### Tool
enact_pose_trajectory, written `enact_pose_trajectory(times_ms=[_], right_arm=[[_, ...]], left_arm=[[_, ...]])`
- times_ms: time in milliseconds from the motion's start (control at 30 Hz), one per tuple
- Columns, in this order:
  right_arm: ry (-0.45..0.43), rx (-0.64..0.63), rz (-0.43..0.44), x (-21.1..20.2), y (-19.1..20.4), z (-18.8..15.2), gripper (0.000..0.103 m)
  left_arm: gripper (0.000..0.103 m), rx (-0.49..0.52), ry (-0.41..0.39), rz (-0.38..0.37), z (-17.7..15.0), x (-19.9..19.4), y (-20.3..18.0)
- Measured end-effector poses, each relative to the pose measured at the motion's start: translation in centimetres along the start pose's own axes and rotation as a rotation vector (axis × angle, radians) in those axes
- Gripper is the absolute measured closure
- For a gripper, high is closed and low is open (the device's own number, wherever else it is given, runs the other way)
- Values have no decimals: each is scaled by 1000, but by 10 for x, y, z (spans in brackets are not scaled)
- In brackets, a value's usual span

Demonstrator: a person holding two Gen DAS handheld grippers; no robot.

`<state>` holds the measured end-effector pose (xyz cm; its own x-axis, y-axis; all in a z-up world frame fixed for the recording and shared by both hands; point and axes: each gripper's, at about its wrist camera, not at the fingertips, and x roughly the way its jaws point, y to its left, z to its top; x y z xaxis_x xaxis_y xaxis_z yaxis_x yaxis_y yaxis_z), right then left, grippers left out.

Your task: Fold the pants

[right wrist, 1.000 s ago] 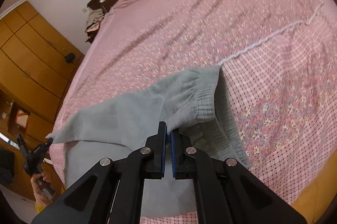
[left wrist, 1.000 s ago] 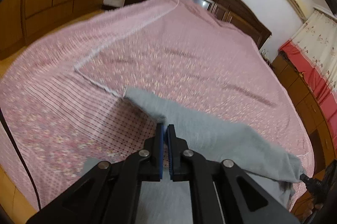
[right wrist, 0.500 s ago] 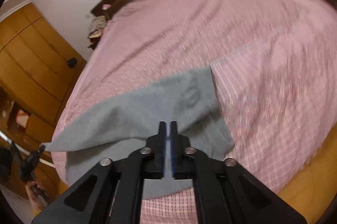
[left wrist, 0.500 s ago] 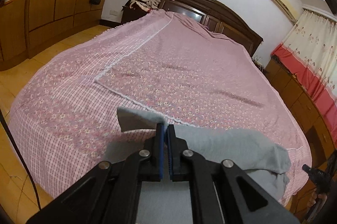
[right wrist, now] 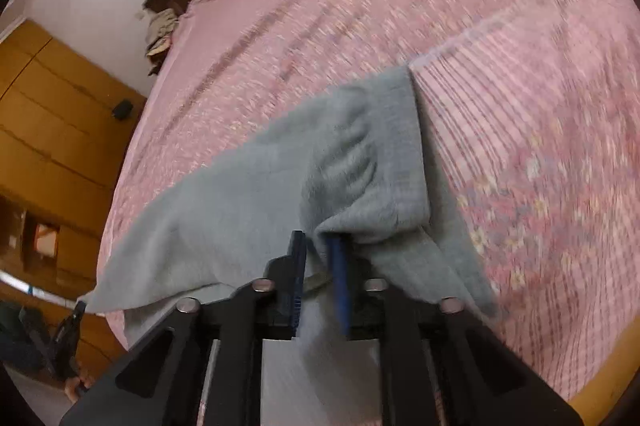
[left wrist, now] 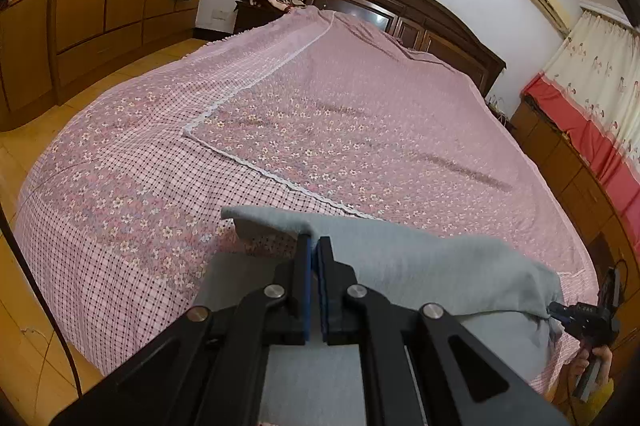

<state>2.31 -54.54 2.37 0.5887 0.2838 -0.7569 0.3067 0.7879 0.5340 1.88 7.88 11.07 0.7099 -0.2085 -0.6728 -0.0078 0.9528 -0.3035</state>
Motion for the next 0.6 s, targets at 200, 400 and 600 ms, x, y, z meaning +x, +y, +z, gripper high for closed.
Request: enact_pose_trajectory(times_ms=[200,400,600], right_arm=[[-118,-54,52,-47,17,9,99],[-129,-86,62,-83,20,-8,99],[-103,-82,65,-94,8,-47,99]], left_arm=[[100,26,-26,-13,9,-12,-1],[100,35,-31,1,4,-32,4],[100,29,17,17,-26,-41,18]])
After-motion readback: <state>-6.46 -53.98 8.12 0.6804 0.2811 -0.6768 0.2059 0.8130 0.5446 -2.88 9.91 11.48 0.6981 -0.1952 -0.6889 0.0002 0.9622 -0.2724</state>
